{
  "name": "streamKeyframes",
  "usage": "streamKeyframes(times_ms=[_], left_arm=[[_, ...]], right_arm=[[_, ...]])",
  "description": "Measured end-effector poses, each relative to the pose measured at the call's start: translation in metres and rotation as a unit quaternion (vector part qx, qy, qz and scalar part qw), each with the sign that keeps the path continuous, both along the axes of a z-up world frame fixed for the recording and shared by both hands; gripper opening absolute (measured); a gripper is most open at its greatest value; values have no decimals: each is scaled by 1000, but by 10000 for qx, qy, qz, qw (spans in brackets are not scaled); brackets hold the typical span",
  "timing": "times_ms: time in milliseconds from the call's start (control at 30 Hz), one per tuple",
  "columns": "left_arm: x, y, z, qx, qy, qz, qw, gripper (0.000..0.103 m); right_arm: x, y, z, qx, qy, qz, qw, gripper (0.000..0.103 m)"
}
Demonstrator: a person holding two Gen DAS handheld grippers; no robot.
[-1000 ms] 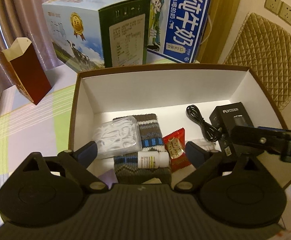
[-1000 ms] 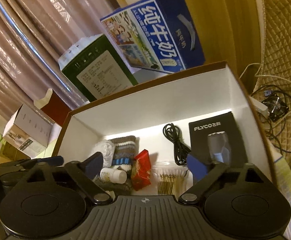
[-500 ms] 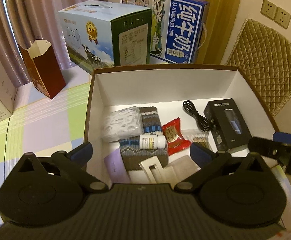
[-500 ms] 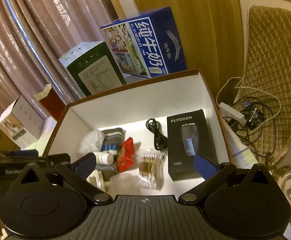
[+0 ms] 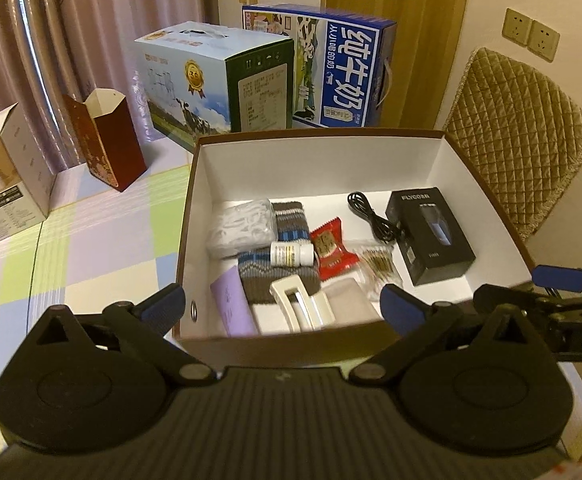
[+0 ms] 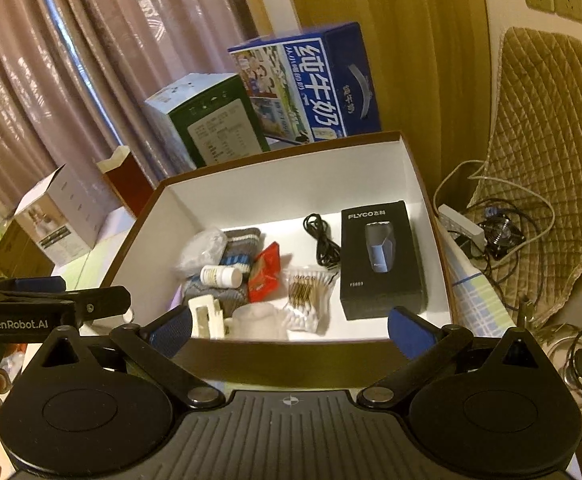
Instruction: Organize objects
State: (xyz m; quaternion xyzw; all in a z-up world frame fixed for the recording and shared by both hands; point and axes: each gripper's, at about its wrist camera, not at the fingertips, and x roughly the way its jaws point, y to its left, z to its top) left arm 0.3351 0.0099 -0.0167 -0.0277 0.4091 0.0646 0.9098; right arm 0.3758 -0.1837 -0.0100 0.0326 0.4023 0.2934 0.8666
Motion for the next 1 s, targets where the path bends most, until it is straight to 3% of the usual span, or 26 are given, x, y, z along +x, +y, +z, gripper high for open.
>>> streamKeyframes(times_ms=[500,1000], left_arm=[[-84,-31,11,188,-169,192,9995,102],[-147,-23,18,-131,-28,58,9999,102]], right_arm=[[-68,-24,8,-531,-488,336,9968,101],[-124,-40,20,-588,-242,20,9980,101]])
